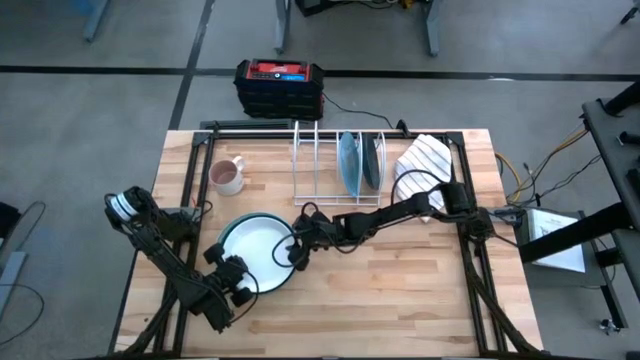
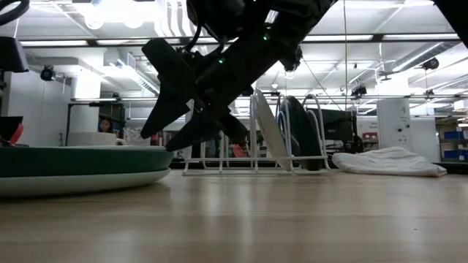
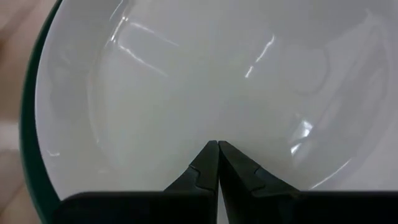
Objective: Sort dishes
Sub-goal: Put the white plate in the dishwasher rack
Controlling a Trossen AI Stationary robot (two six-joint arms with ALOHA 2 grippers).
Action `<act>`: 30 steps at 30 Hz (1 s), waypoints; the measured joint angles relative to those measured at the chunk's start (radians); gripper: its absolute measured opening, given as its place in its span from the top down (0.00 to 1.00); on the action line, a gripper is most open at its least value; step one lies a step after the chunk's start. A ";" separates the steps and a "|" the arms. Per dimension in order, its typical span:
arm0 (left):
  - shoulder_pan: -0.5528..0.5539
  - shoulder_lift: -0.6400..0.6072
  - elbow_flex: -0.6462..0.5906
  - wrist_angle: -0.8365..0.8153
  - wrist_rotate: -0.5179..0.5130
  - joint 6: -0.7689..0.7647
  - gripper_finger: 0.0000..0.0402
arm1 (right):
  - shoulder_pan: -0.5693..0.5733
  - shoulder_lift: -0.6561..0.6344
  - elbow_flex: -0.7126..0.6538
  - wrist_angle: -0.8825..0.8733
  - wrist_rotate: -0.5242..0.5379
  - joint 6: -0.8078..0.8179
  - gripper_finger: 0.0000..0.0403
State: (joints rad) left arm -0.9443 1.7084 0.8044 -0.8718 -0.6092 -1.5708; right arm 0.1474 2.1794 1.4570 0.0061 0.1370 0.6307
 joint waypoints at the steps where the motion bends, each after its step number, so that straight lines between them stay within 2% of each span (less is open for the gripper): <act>1: 0.000 0.000 -0.006 0.012 -0.008 -0.001 1.00 | -0.001 0.003 0.000 0.002 0.000 0.004 0.45; 9: 0.000 0.001 -0.030 0.060 -0.071 -0.016 1.00 | -0.006 0.020 -0.001 0.040 -0.034 0.048 0.45; 18: 0.000 0.012 -0.041 0.085 -0.130 -0.018 1.00 | -0.021 0.022 0.000 0.074 -0.127 0.065 0.45; 30: 0.000 0.087 -0.032 0.113 -0.235 -0.060 1.00 | -0.031 0.052 0.005 0.090 -0.143 0.067 0.52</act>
State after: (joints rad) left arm -0.9440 1.7950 0.7723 -0.7587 -0.8439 -1.6312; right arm 0.1168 2.2312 1.4619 0.0962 -0.0058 0.6976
